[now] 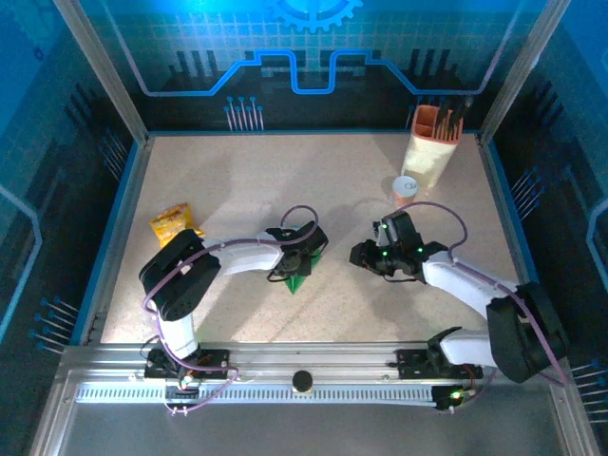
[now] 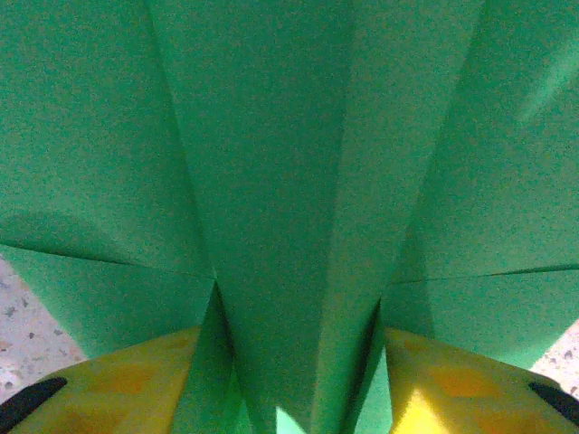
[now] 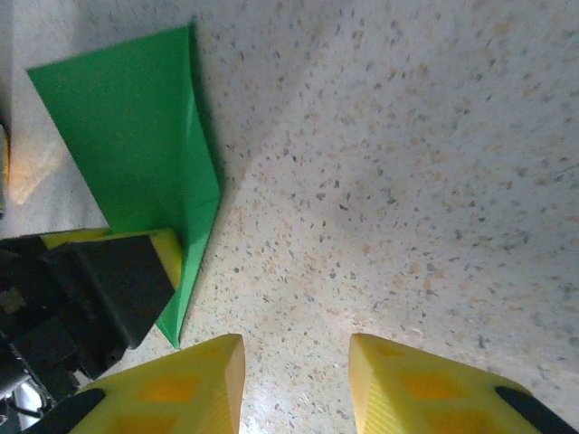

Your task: Fold a paper plane with a square sheet of paper (pick it up from the middle)

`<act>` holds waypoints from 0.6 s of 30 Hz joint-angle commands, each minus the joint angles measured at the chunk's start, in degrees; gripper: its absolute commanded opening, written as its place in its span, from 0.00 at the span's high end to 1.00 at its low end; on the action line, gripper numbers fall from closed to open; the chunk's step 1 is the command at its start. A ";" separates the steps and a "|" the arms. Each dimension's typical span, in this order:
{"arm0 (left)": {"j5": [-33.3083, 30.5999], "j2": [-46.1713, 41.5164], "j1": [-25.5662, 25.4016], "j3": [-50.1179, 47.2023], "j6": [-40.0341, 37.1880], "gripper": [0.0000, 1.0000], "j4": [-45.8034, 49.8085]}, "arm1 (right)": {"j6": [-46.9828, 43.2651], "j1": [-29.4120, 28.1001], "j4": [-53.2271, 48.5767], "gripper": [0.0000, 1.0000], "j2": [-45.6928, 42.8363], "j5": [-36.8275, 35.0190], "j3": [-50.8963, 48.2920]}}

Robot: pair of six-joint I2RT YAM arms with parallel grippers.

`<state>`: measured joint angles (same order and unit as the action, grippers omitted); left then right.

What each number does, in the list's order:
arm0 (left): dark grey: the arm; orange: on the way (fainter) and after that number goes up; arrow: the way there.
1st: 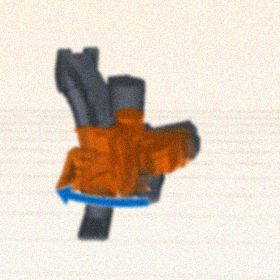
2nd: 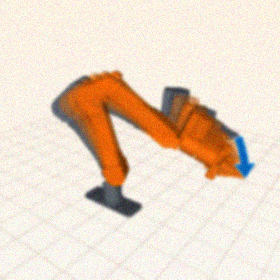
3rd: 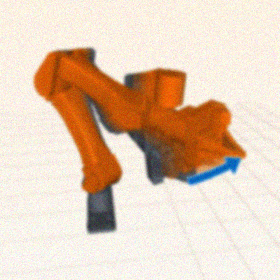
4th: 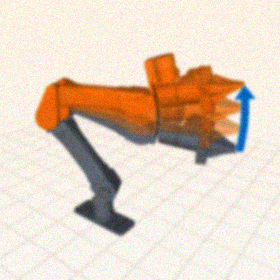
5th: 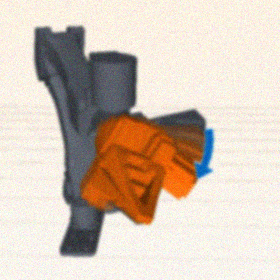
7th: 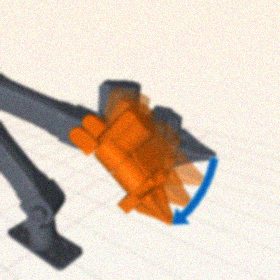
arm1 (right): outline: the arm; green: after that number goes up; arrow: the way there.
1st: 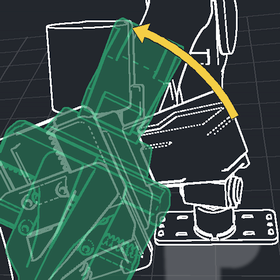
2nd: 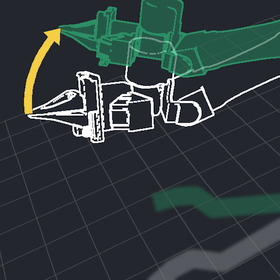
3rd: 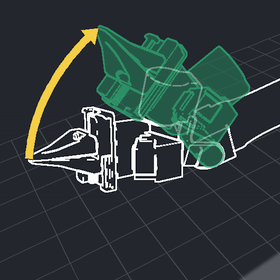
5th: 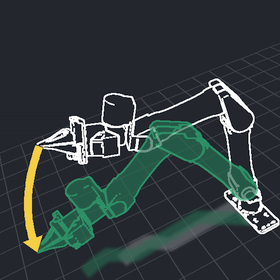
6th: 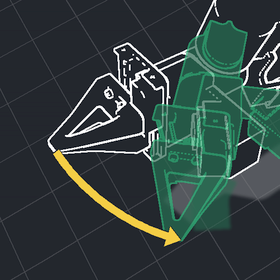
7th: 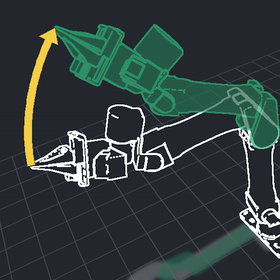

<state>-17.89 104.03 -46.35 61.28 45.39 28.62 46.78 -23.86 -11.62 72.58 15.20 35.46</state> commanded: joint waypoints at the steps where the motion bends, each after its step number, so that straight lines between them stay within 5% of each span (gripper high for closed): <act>1: 0.18 -1.37 -0.62 -0.73 2.96 0.50 4.70 | -2.49 1.09 -4.77 0.63 -3.95 -3.59 1.56; 11: -2.75 -9.37 -2.15 1.39 7.05 0.38 6.97 | -7.42 3.10 -14.23 0.52 -16.06 -15.97 3.10; 18: -12.27 -18.18 -3.02 -1.00 5.02 0.27 7.56 | -15.63 6.75 -21.31 0.36 -24.37 -38.92 6.20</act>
<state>-22.74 90.26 -49.04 61.30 50.76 34.04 36.51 -18.65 -28.36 50.35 -9.87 39.55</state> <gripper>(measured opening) 0.710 0.631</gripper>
